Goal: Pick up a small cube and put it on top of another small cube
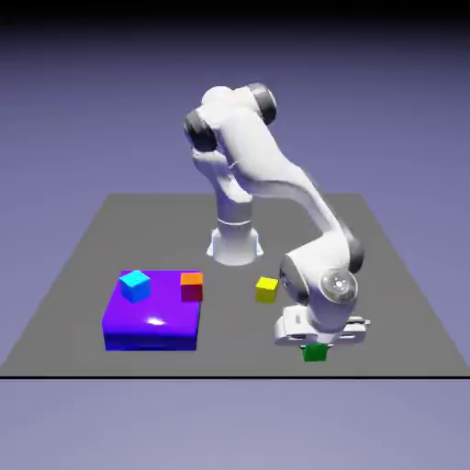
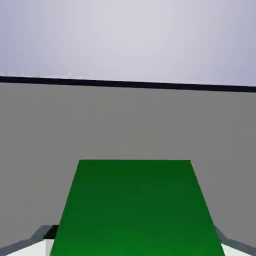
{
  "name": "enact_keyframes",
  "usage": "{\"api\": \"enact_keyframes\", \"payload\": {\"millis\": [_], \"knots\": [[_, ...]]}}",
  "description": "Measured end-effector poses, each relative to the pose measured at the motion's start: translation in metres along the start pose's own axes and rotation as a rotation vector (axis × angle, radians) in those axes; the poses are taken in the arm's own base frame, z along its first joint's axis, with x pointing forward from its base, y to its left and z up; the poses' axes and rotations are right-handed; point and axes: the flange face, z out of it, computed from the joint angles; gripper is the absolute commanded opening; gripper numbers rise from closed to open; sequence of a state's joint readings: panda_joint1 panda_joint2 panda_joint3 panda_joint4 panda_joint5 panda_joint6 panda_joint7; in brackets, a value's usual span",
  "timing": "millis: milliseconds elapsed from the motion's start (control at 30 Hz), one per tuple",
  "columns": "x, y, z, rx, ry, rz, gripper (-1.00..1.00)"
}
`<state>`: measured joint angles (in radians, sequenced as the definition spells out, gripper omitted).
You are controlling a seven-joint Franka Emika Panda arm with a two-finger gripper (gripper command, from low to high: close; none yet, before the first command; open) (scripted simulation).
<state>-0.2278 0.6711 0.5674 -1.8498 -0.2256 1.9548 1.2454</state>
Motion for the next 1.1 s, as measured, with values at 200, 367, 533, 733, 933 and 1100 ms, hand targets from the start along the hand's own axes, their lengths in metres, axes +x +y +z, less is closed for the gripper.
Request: {"api": "enact_keyframes", "payload": {"millis": [200,367,533,733,933,1100], "knots": [[0.088,0.102,-0.014,0.044,-0.066,0.395,-1.00],[0.141,0.203,-0.028,0.127,-0.149,0.731,-1.00],[0.172,0.312,-0.038,0.249,-0.264,1.061,-1.00],[0.181,0.450,-0.036,0.448,-0.458,1.447,-1.00],[0.166,0.522,-0.029,0.604,-0.620,1.657,-1.00],[0.176,0.488,0.027,0.606,-0.624,1.671,1.00]]}}
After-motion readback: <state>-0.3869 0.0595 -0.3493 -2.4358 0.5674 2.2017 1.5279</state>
